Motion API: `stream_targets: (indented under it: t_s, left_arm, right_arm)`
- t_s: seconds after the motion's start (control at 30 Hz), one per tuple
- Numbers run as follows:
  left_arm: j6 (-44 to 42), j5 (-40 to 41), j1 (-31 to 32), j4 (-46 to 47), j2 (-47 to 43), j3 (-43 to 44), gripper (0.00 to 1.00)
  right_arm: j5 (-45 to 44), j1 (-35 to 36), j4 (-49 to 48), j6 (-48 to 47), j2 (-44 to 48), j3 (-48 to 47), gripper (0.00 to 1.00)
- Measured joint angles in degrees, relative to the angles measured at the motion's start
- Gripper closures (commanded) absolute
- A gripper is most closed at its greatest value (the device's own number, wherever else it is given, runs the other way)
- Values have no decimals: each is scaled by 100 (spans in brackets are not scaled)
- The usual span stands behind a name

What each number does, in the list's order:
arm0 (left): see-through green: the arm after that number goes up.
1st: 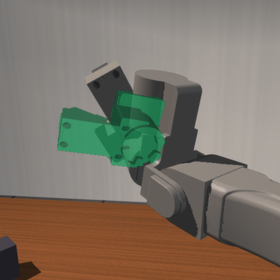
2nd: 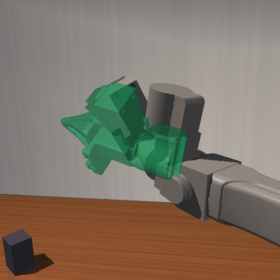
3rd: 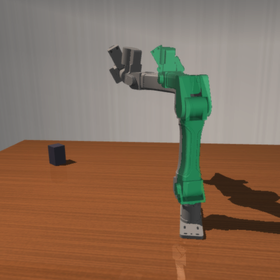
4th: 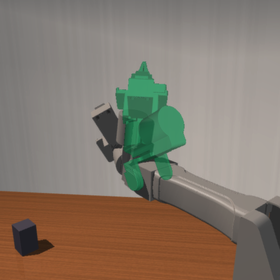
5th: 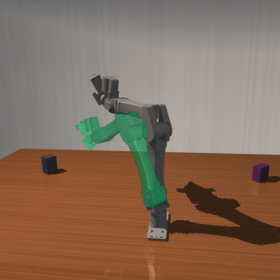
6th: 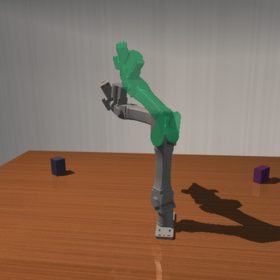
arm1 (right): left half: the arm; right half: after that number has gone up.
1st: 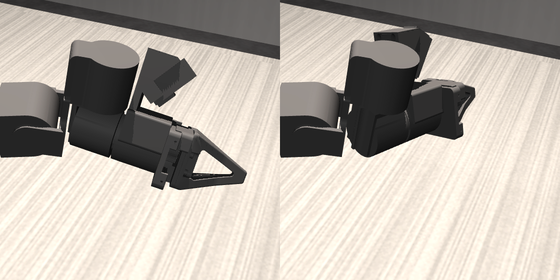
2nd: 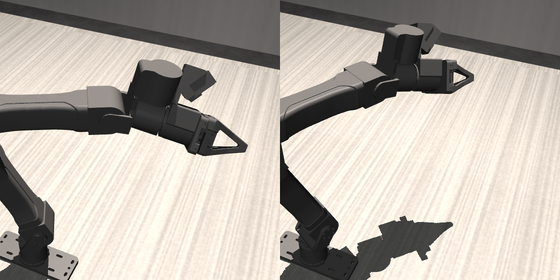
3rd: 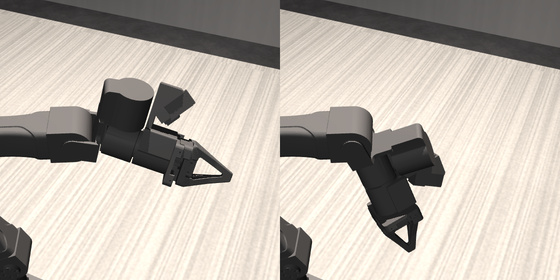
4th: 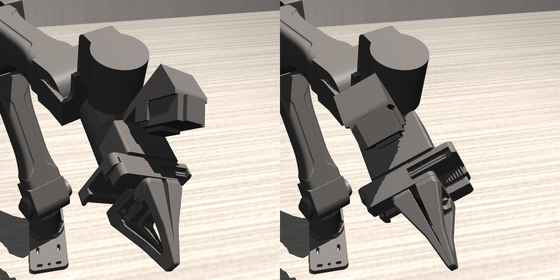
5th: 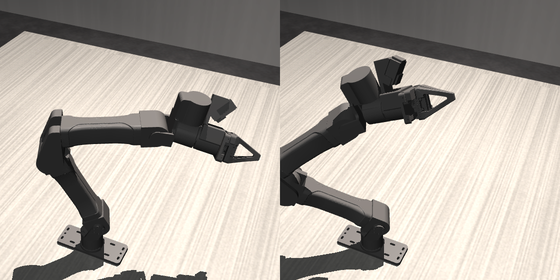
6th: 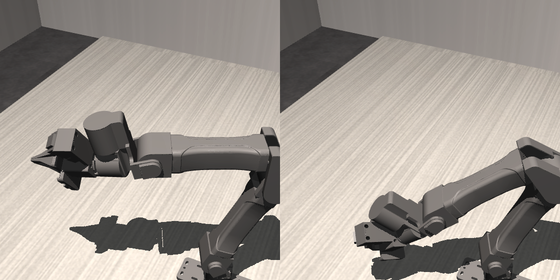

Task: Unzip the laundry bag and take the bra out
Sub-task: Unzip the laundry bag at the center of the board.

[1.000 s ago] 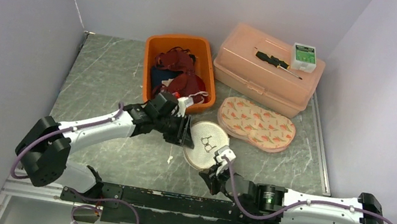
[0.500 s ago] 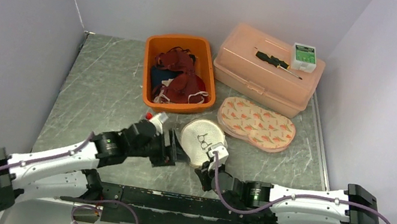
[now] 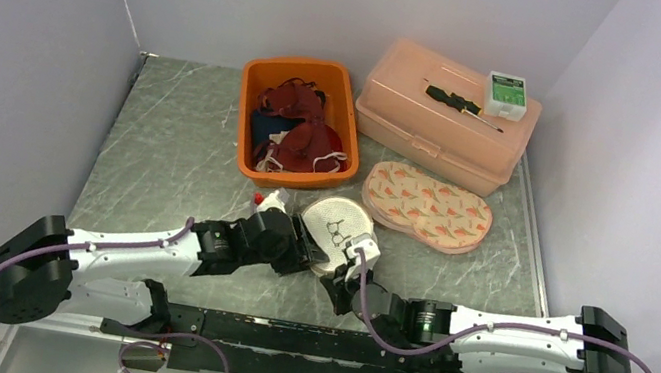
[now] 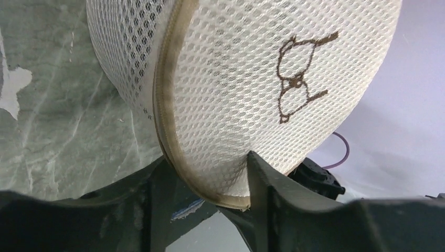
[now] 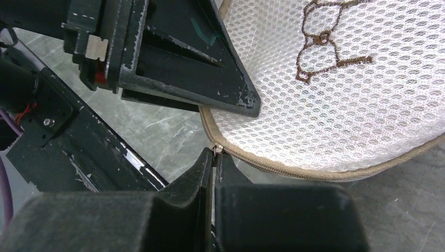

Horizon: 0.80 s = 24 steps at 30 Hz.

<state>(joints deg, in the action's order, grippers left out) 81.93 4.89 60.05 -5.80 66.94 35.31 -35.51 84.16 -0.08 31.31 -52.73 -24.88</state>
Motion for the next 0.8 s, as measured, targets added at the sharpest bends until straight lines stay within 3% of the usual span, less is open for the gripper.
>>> stream_targets:
  t_s: [0.2, 0.27, 0.57, 0.8]
  left_arm:
    - [138, 260, 4, 42, 13, 9, 93]
    - [155, 286, 2, 50, 13, 24, 97]
    - [-33, 234, -317, -142, -457, 52, 97]
    - [-645, -688, -997, -114, -498, 63, 97]
  right_arm:
    - [-4, 0, 20, 20, 74, 0, 100]
    - [-7, 0, 72, 26, 85, 2, 100]
    - [-374, -2, 835, 367, 625, 7, 100]
    - [-667, -402, 1486, 813, 1126, 63, 100]
